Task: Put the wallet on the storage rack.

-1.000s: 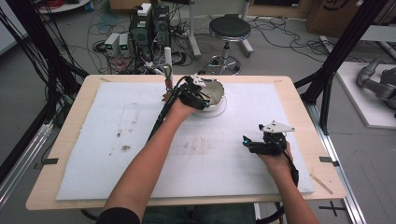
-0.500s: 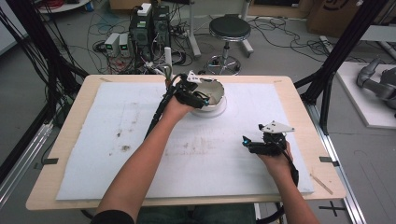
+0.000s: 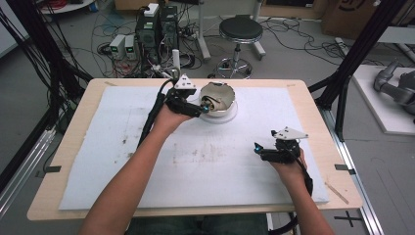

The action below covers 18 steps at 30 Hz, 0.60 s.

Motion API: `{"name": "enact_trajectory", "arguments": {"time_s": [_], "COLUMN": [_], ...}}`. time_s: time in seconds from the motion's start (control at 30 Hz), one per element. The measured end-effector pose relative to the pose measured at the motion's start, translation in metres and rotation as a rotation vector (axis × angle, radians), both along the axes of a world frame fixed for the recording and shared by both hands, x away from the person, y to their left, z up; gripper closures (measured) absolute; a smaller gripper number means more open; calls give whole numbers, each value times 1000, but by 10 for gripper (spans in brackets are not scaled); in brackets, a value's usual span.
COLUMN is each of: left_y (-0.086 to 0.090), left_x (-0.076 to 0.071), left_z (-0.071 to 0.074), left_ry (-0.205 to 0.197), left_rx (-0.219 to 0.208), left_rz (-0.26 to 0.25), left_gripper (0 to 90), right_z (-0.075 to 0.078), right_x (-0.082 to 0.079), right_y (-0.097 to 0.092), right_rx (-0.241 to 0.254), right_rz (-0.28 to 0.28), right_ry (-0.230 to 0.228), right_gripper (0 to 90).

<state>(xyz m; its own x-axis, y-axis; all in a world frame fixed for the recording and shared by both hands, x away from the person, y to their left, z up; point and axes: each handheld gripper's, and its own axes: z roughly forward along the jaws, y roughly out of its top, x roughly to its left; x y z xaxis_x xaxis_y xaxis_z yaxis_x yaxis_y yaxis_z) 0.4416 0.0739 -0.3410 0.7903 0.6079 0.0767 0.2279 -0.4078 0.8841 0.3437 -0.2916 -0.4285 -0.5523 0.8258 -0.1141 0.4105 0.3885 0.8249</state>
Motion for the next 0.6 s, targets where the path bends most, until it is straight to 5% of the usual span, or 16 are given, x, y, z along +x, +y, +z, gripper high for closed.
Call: {"name": "enact_trajectory", "arguments": {"time_s": [0.6], "left_y": [68], "left_x": [-58], "left_z": [-22], "left_ry": [-35], "left_rx": [13], "left_rz": [51], "left_gripper": [203], "right_z": [1], "right_x": [-1], "right_y": [3], "right_rx": [-10], "right_rz": [12], "right_ry": [-11], "right_gripper": [186]}}
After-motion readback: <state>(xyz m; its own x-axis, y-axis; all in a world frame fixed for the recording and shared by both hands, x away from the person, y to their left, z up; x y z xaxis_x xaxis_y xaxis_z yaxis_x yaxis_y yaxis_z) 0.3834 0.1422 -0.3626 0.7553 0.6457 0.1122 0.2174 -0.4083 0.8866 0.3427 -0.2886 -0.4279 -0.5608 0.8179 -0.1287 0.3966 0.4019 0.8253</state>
